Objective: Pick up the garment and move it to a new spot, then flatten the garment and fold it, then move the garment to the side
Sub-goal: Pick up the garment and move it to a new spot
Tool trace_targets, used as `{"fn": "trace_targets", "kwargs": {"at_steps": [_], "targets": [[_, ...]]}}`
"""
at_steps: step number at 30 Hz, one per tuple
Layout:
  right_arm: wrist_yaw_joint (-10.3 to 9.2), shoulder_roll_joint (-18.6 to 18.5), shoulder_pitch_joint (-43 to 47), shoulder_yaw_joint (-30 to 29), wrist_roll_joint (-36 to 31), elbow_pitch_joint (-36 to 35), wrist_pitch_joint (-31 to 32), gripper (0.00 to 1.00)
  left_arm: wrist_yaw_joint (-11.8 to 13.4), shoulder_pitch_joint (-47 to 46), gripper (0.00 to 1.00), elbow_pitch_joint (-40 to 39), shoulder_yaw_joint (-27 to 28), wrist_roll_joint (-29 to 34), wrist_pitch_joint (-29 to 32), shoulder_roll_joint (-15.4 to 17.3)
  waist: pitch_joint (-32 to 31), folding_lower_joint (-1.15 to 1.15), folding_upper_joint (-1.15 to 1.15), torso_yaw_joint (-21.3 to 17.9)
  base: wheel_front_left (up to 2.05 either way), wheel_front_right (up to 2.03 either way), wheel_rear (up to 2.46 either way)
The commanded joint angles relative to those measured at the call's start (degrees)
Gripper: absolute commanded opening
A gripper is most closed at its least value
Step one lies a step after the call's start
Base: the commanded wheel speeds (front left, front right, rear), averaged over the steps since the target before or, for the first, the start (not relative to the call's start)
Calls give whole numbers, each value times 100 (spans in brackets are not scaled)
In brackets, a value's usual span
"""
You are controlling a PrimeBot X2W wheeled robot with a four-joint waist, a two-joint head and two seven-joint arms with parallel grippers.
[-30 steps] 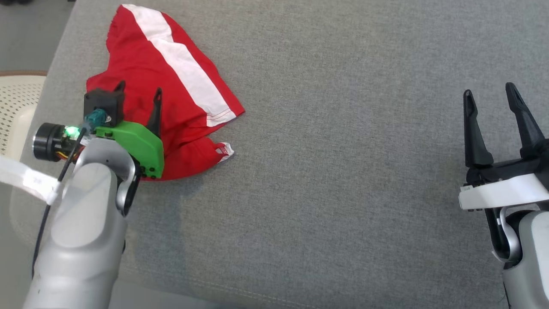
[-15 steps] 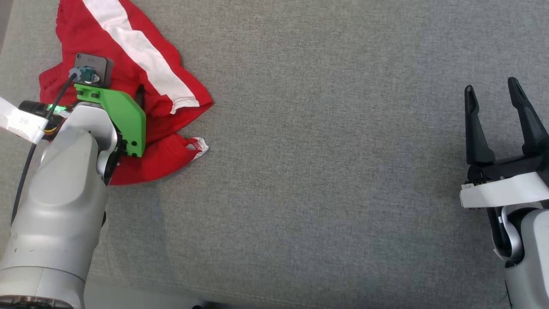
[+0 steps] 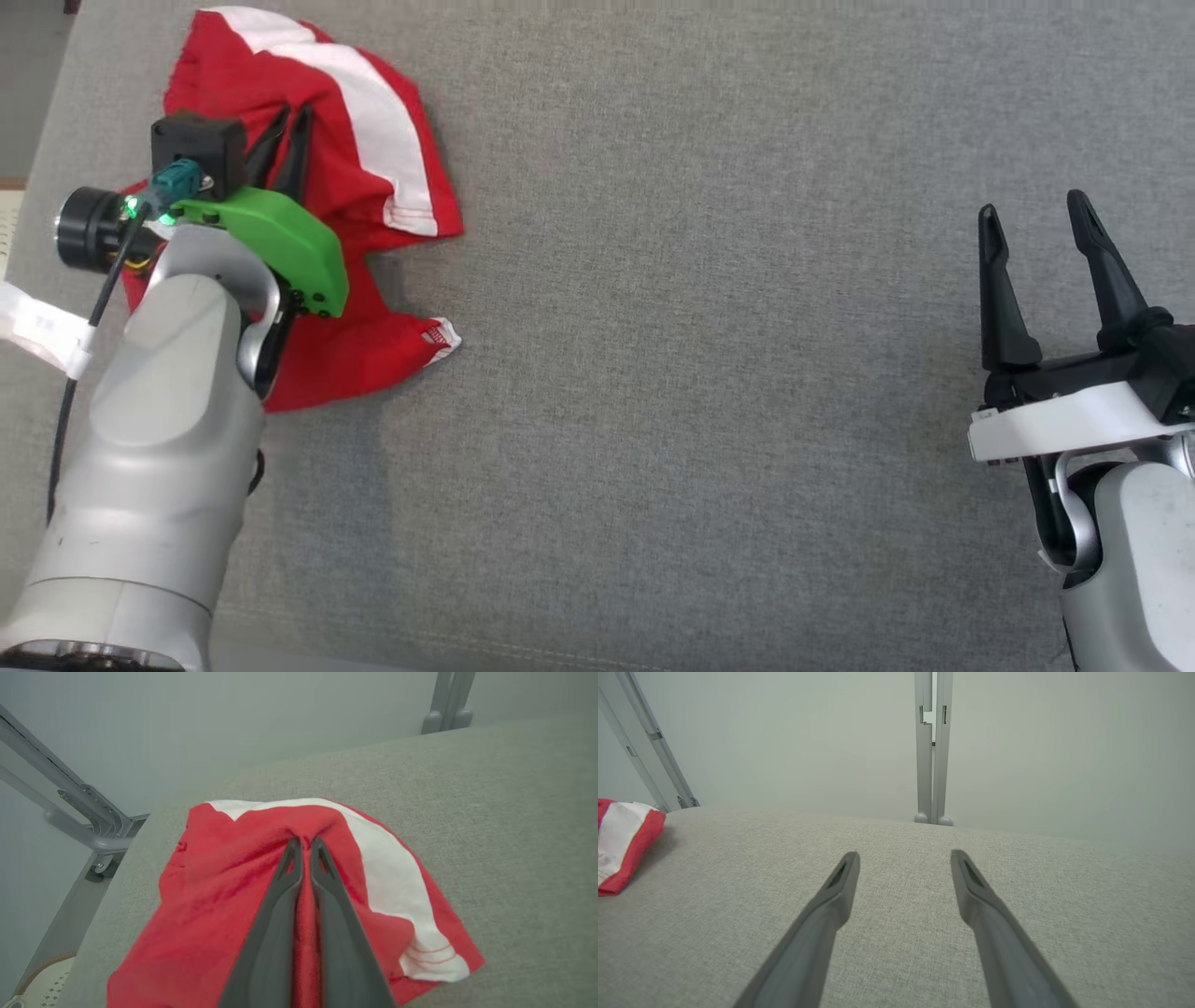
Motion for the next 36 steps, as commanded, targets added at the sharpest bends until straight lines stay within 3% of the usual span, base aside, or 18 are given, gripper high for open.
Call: {"fn": "trace_targets", "kwargs": {"at_steps": [1, 13, 22, 28, 34, 35, 36], "targets": [[-5, 47, 45, 1, -35, 53, -55, 100, 14, 15, 0, -122, 11, -92, -116, -103, -306, 0, 0, -35, 0, 0, 0], [-5, 403, 2, 120, -4, 448, -201, 100, 211, 383, 0, -1668, -223, -271, -115, -706, -810, 0, 0, -353, 0, 0, 0], [-5, 529, -212, 161, 88, 590, -237, 100, 688, 249, 0, -2721, -809, -295, 223, -933, -732, 0, 0, -1062, 0, 0, 0], [-5, 602, -403, 263, 223, 573, -244, 100, 1111, -149, 0, -2673, -1251, -504, 401, -954, -466, 0, 0, -1738, 0, 0, 0], [-5, 638, -578, 403, 371, 600, -246, 100, 1517, -729, 0, -1909, -1528, -856, 228, -947, -140, 0, 0, -2359, 0, 0, 0], [-5, 643, -598, 417, 397, 606, -246, 100, 1599, -839, 74, -1719, -1563, -891, 154, -947, -98, 0, 0, -2437, 0, 0, 0], [-5, 645, -623, 445, 438, 611, -245, 100, 1653, -929, 100, -1553, -1589, -923, 87, -944, -68, 0, 0, -2497, 0, 0, 0]]}}
